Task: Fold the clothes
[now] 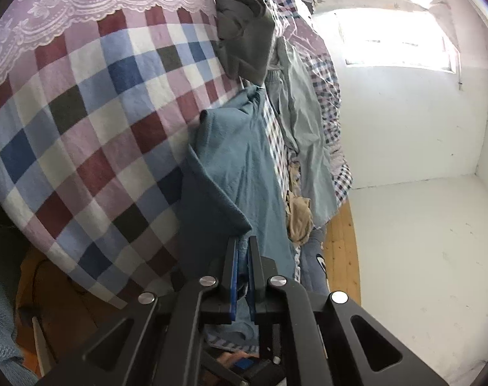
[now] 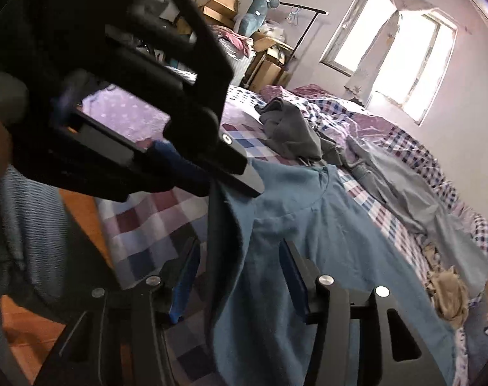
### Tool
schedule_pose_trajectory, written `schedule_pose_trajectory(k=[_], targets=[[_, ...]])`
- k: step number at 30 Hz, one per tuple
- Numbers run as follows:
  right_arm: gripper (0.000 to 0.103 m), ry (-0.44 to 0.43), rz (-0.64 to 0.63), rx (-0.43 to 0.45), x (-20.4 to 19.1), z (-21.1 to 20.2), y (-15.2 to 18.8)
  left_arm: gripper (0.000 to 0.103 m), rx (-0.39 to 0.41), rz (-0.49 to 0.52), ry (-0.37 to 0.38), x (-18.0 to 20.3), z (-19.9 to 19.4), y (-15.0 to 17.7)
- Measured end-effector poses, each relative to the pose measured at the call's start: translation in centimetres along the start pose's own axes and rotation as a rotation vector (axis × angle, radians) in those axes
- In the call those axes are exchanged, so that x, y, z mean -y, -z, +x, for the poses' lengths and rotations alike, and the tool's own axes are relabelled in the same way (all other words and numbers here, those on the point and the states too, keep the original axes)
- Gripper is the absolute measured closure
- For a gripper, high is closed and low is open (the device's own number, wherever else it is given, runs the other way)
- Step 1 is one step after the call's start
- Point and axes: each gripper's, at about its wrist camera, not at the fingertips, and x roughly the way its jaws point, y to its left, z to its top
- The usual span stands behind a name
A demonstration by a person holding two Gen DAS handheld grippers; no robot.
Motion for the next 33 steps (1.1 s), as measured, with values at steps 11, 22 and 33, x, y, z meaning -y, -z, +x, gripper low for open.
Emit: schedule_pose_trajectory(k=[11,22,33], targets=[[0.074,0.074,-0.038,-0.086,0.7,3.9,-0.3,0.1,0.009,-0.027,0.025,-0.2,-1.0,-0.1],[0.1,0.049,-0.042,-0.067,1.7,3.1,-0.2,0.094,0.018,-0.061,-0.03,-0.9,-1.6,-1.0],[0.1,-0.021,0.103,0.002,5.0,0.2,-1.8,0.027,0.022,-0.045,-0.094,-0.9,0.0,-4.0]])
